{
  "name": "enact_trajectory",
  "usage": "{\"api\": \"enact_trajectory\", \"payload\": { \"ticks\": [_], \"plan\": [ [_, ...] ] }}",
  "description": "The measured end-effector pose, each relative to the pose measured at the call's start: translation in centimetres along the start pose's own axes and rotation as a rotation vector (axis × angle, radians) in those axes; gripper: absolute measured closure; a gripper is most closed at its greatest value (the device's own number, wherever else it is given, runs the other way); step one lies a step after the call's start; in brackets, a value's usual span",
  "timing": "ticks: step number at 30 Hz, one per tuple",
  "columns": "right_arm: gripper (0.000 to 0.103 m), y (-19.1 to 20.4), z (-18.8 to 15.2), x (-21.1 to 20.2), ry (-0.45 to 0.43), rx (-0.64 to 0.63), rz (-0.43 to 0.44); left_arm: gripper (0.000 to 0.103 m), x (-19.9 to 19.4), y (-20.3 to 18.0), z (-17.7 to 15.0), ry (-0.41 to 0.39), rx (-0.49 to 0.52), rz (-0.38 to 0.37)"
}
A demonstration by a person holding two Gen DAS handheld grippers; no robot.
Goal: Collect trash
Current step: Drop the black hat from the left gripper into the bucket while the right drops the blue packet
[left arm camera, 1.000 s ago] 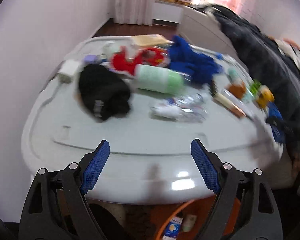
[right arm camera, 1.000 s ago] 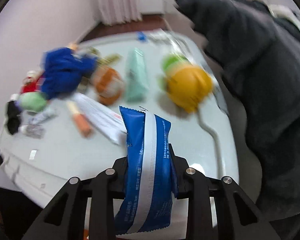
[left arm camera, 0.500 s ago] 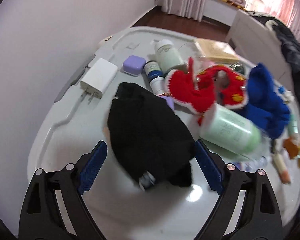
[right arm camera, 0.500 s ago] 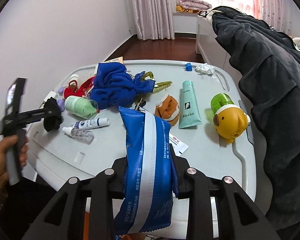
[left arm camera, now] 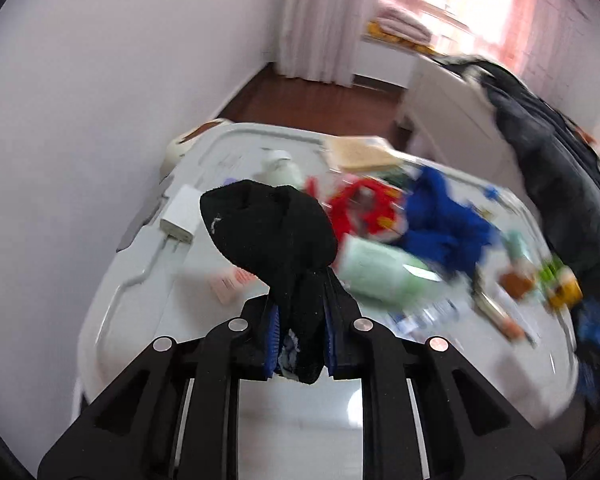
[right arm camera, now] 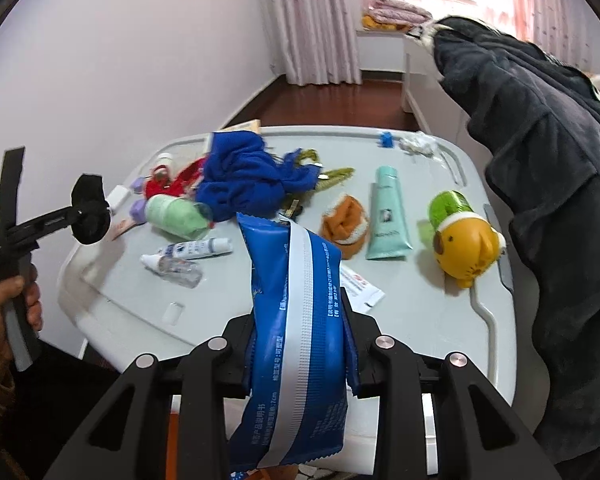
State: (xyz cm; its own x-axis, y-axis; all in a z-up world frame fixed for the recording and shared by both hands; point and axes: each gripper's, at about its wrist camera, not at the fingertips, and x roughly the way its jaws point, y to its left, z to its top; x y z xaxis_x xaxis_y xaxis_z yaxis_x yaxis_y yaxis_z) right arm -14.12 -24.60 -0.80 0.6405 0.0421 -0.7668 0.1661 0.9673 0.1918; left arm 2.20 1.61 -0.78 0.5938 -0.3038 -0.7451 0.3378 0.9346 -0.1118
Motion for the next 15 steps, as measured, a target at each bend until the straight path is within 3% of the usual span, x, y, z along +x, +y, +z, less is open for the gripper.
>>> {"api": "enact_trajectory", "payload": {
  "ticks": [3,8,15],
  "plan": [
    [0.070,1.4,-1.6,-0.8,0.027,-0.034,0.077,0.087,-2.7,-2.4,-2.9,0.092,0.121,-0.081],
    [0.070,5.3,-6.8,-0.2,0.198,-0.099,0.160,0.086,-3.6,-5.4,-9.6,0.290,0.254,-0.187],
    [0.069,9.6,-13.6,1.4,0.396,-0.197,0.159,0.085,-3.4,-8.2,-18.7,0.528,0.347,-0.296]
  ]
}}
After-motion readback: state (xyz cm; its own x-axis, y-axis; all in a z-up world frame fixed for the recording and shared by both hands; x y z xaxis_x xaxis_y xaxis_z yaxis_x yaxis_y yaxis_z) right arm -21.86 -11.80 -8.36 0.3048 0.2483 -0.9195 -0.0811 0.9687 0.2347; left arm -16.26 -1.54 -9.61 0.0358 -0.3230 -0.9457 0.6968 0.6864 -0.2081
